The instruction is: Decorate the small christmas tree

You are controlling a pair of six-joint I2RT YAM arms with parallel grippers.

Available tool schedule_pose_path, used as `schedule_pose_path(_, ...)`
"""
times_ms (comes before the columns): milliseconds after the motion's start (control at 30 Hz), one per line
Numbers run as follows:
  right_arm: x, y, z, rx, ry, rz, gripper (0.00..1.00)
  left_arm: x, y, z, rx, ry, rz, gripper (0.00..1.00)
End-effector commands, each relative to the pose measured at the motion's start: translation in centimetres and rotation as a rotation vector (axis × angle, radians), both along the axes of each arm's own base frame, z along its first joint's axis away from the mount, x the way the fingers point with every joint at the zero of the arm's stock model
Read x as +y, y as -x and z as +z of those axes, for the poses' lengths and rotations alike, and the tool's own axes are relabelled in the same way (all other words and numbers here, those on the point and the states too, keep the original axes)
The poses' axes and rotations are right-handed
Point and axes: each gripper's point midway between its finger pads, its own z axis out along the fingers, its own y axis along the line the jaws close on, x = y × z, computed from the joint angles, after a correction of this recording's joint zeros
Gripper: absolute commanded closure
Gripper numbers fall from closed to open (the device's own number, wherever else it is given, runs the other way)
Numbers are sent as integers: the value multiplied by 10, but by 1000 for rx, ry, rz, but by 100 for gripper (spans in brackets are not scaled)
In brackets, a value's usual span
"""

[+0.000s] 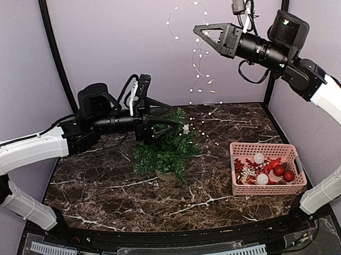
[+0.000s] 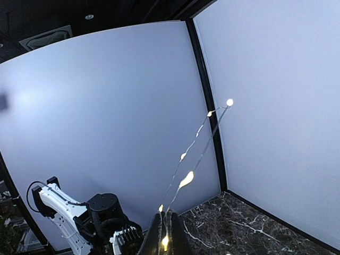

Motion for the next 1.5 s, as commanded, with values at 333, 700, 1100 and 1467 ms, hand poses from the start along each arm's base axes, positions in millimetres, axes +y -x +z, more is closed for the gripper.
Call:
schedule_pose_path(333, 9, 30, 21, -104, -62, 134, 100, -33, -42, 38, -93, 126, 77, 2)
schedule_pose_path(700, 7, 29, 15, -97, -51, 114, 100, -59, -12, 37, -96, 150, -164, 32)
schedule_pose_path(1100, 11, 27, 12, -95, -47, 118, 100, -59, 6, 35, -123, 162, -236, 48)
schedule_pose_path(1467, -10, 16, 6, -96, -16, -29, 100, -50, -1, 40, -168, 154, -145, 100)
